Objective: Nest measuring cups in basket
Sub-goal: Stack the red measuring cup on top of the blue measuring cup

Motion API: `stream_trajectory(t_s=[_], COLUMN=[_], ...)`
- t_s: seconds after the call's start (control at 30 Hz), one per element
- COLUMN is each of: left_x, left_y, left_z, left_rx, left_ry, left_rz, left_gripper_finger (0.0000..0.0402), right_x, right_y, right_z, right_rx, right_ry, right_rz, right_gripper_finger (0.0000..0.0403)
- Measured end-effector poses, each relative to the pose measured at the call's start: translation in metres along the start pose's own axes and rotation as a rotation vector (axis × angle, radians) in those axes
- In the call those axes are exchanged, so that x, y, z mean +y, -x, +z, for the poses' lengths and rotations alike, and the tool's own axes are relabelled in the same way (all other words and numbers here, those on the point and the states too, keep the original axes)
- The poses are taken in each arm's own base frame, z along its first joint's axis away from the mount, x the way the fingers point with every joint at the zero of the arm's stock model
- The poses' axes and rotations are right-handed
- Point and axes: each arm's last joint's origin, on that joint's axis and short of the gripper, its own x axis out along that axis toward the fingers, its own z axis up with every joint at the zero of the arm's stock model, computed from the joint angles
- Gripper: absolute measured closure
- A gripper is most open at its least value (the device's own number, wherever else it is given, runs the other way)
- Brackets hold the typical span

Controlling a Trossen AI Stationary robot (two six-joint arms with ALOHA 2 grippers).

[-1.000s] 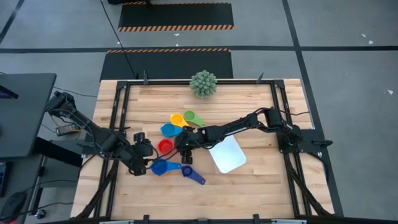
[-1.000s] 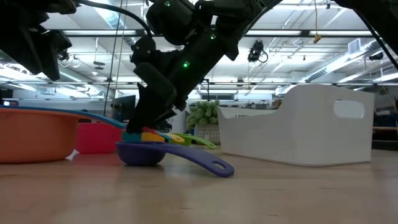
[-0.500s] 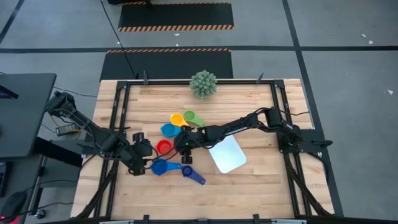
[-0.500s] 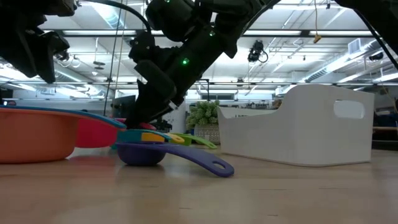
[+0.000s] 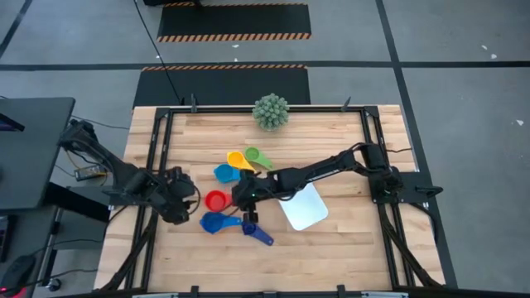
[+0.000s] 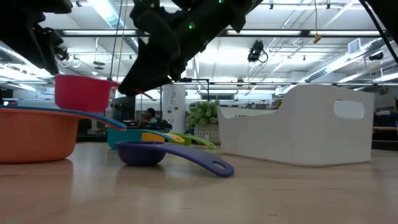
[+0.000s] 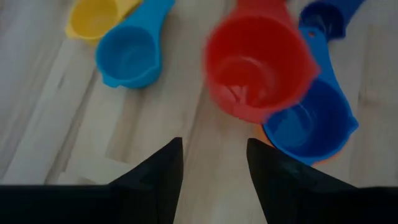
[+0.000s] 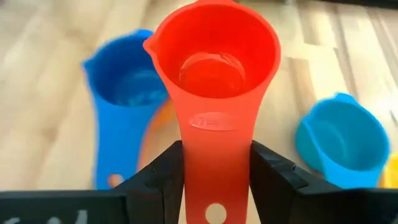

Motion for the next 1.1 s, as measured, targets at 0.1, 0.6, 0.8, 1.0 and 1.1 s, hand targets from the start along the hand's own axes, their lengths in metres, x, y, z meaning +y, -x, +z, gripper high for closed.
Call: stream_trajectory(t_s=[0.1,0.6,0.8,1.0,1.1], left_x=[0.005,0.007,0.006,0.006,0.006], left_y=[0.005,0.01,0.01,0.01,0.01], left_z=[0.0,0.004,0.003,0.003,0.003], left_rx=[-0.034,-0.106,-0.098,-0.098,-0.095], left_ry=[0.031,0.095,0.094,0.094,0.093], left_rz=[0.006,-0.014,-0.022,-0.023,-0.026], left_gripper_finger=[0.0219,0.0219,0.0219,0.0219,0.0219], right_x=[0.012,0.045,0.047,0.048,0.046], right_y=[0.002,-0.017,-0.015,-0.015,-0.015], right_z=[0.003,-0.003,-0.005,-0.004,-0.003], right_rx=[-0.009,-0.084,-0.052,-0.059,-0.058], right_ry=[0.014,-0.058,-0.062,-0.061,-0.071], right_rz=[0.019,0.07,0.059,0.1,0.13], right_gripper_finger=[0.0247,0.0247,0.0246,0.0215,0.0186])
